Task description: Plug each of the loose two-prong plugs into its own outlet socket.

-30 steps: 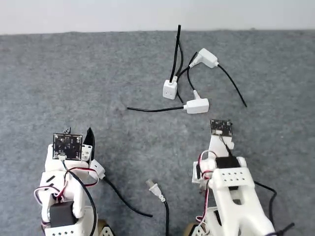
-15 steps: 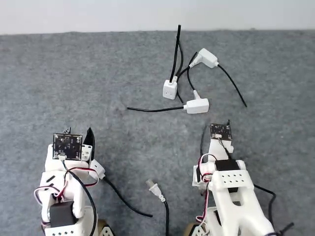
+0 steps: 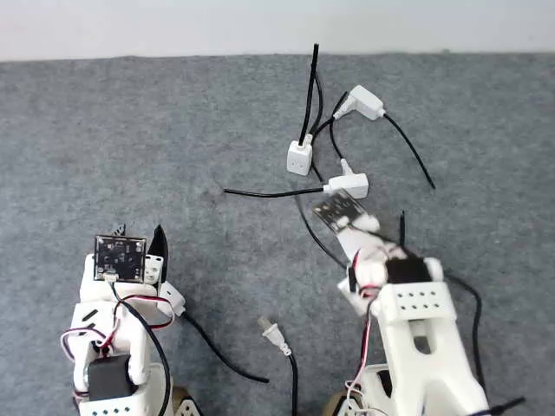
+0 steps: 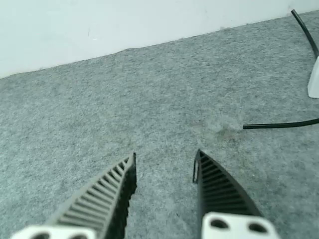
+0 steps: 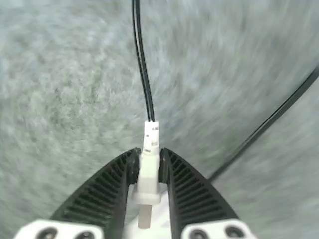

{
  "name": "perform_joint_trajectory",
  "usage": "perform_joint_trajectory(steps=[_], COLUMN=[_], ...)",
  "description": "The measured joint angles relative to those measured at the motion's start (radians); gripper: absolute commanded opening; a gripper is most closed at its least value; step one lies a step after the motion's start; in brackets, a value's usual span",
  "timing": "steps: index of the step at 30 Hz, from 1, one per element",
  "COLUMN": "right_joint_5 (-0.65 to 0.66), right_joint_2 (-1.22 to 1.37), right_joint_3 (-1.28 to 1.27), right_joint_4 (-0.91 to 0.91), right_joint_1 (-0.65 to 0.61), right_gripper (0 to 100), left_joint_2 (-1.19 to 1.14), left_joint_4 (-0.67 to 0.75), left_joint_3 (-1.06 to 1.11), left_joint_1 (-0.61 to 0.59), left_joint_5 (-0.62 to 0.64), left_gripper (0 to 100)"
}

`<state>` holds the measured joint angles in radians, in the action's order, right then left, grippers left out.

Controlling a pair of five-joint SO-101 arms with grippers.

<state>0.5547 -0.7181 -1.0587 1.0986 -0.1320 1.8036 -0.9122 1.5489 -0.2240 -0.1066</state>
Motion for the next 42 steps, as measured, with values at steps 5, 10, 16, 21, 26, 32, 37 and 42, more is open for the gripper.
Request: perform_joint_trajectory(steps=[5,10,16,21,26,32,37,42], right_joint_5=[0.074,0.06,0.068,0.069,0.081,0.112,0.118,0.12], right_joint_2=[0.002,0.002,0.049,0.218,0.489,0.758,0.908,1.053], right_joint_3=[0.242,0.468,0.497,0.497,0.497,0.499,0.623,0.89], right_joint_4=[0.035,0.041,-0.083,-0.238,-0.331,-0.485,-0.522,-0.414], right_joint_1=[0.035,0.041,0.009,0.014,0.012,0.014,0.012,0.063], right_gripper=[0.8,0.8,0.8,0.8,0.8,0.8,0.8,0.8], left_joint_2=[0.0,0.0,0.0,0.0,0.0,0.0,0.0,0.0], left_joint_4=[0.0,0.0,0.0,0.006,0.014,0.014,0.018,0.049], left_joint_3=[0.0,0.0,0.012,0.015,0.015,0.015,0.018,0.038], left_joint_1=[0.005,0.005,0.005,0.005,0.005,0.005,0.005,0.005], left_joint_5=[-0.008,-0.011,-0.012,-0.012,-0.012,-0.012,-0.012,-0.012], left_gripper=[18,18,18,18,18,18,18,18])
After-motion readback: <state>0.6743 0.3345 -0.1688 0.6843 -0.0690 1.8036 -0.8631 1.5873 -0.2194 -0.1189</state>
